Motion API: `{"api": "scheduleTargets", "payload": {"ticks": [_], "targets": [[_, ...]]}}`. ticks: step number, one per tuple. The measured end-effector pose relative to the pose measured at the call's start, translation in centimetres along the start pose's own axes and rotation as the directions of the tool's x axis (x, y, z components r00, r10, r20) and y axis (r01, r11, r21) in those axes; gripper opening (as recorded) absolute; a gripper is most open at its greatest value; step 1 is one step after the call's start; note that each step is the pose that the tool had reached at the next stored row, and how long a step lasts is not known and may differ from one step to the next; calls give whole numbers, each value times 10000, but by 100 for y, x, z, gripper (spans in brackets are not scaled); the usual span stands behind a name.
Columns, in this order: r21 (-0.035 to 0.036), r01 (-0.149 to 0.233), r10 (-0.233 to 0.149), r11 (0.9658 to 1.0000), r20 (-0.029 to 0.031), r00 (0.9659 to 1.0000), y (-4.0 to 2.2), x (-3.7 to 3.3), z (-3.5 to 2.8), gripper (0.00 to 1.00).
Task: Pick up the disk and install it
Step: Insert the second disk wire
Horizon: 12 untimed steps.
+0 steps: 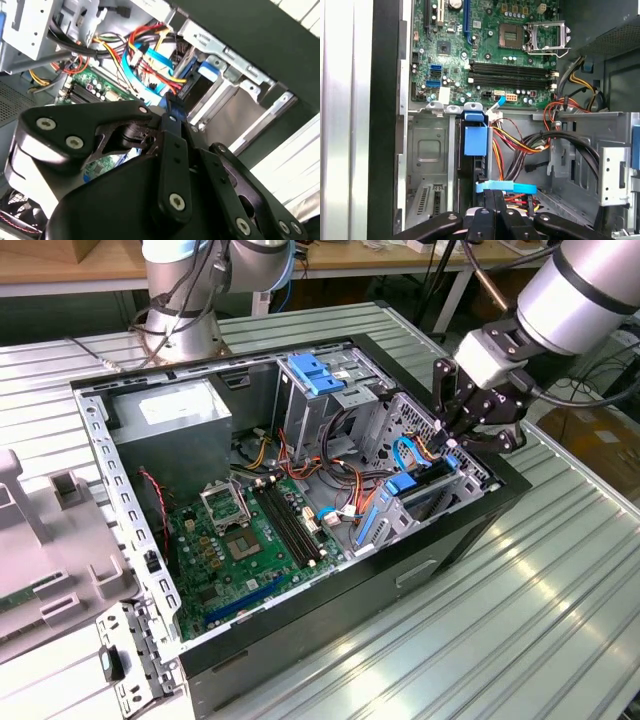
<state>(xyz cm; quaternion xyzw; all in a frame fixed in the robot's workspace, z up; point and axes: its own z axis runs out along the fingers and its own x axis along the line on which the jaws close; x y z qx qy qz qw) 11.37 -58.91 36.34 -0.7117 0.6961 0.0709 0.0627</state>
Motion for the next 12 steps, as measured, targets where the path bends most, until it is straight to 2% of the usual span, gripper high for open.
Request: {"api": "scheduleTargets", "payload": {"ticks": [3,5,7,12], "targets": [[-35,-4,4,10000,167,9999,-100,-4,-30,11],[-46,-5,6,10000,227,9997,-140,-6,-50,11],[-49,-5,6,10000,244,9997,-158,-8,-60,11],[-49,-6,7,10000,250,9997,-159,-7,-59,11]]}}
